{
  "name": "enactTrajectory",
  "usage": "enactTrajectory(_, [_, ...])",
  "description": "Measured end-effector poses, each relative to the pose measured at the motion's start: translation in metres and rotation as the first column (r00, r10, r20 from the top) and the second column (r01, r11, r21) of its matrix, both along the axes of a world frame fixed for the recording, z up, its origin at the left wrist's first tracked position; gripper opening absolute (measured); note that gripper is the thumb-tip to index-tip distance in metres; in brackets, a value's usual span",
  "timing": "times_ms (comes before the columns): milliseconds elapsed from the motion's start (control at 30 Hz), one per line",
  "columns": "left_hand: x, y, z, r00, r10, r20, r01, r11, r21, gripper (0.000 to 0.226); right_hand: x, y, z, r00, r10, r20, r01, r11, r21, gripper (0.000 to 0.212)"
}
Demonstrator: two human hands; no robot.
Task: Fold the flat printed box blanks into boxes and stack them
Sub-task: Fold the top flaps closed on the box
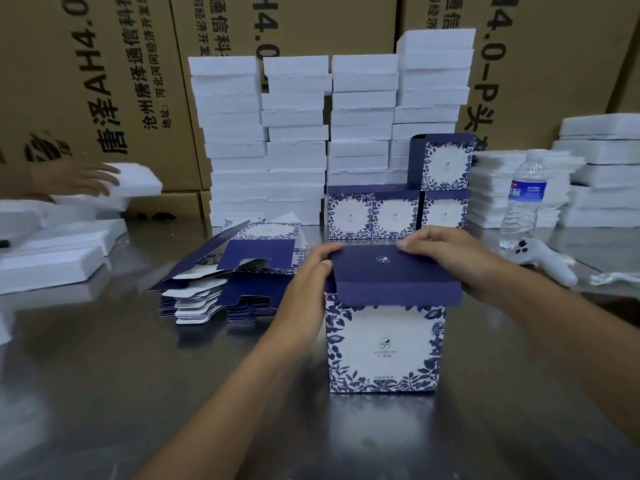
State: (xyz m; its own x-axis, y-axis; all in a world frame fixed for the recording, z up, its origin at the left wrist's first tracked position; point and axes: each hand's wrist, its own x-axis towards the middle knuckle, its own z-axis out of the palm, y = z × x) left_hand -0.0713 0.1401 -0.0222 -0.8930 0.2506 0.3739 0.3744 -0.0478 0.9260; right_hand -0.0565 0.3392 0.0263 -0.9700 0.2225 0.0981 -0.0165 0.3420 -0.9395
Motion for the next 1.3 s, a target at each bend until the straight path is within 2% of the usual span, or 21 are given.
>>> enactTrajectory(33, [-0.001, -0.001, 0.000, 1.000, -0.001, -0.002, 0.001, 1.000, -0.023, 0.037, 0.000, -0.001, 0.000, 1.000, 0.007, -0.010, -0.007, 1.000, -0.010, 0.008])
enactTrajectory(167, [-0.004, -0.008, 0.000, 0.997, 0.017, -0.075, -0.026, 0.992, -0.123, 0.040, -0.004, -0.003, 0.009, 0.998, 0.062, -0.023, -0.063, 0.998, -0.028, 0.022])
enactTrajectory(233, [-0.006, -0.010, 0.004, 0.995, 0.034, -0.097, -0.051, 0.983, -0.174, 0.038, -0.007, -0.008, 0.015, 0.995, 0.096, 0.004, -0.096, 0.995, 0.004, 0.020])
enactTrajectory(367, [-0.015, -0.007, 0.017, 0.995, 0.101, -0.017, -0.102, 0.982, -0.158, 0.028, -0.015, -0.020, 0.022, 0.998, 0.056, -0.031, -0.053, 0.993, 0.103, 0.012])
enactTrajectory(467, [-0.020, -0.002, 0.025, 0.996, 0.079, 0.033, -0.072, 0.984, -0.164, 0.011, -0.020, -0.028, 0.020, 1.000, 0.023, 0.016, -0.025, 0.985, 0.169, 0.009])
enactTrajectory(533, [-0.025, 0.000, 0.026, 0.993, 0.070, 0.097, -0.054, 0.987, -0.154, 0.010, -0.019, -0.031, 0.018, 0.998, 0.019, 0.053, -0.029, 0.980, 0.198, 0.011])
enactTrajectory(667, [-0.033, 0.006, 0.030, 0.964, 0.098, 0.246, -0.058, 0.985, -0.165, 0.003, -0.018, -0.031, 0.015, 0.998, 0.020, 0.063, -0.028, 0.991, 0.129, 0.014])
enactTrajectory(767, [-0.037, 0.013, 0.036, 0.928, 0.083, 0.364, -0.022, 0.986, -0.168, 0.011, -0.017, -0.031, 0.015, 0.996, 0.031, 0.087, -0.038, 0.997, 0.072, 0.012])
enactTrajectory(833, [-0.042, 0.018, 0.040, 0.915, 0.092, 0.393, -0.011, 0.979, -0.204, 0.008, -0.016, -0.031, 0.016, 0.993, 0.045, 0.112, -0.050, 0.998, 0.042, 0.010])
enactTrajectory(967, [-0.050, 0.021, 0.045, 0.902, 0.092, 0.421, 0.011, 0.972, -0.235, 0.014, -0.016, -0.031, 0.018, 0.987, 0.068, 0.144, -0.066, 0.998, -0.020, 0.007])
enactTrajectory(1133, [-0.053, 0.020, 0.045, 0.935, 0.061, 0.349, 0.033, 0.965, -0.259, 0.005, -0.014, -0.031, 0.018, 0.986, 0.089, 0.143, -0.082, 0.995, -0.056, 0.003])
enactTrajectory(1233, [-0.053, 0.021, 0.045, 0.939, 0.061, 0.339, 0.032, 0.964, -0.263, 0.005, -0.015, -0.031, 0.017, 0.990, 0.054, 0.132, -0.049, 0.998, -0.037, 0.004])
enactTrajectory(1300, [-0.051, 0.020, 0.044, 0.935, 0.060, 0.350, 0.034, 0.966, -0.257, 0.006, -0.016, -0.028, 0.014, 0.993, -0.003, 0.121, 0.007, 0.999, -0.036, 0.012])
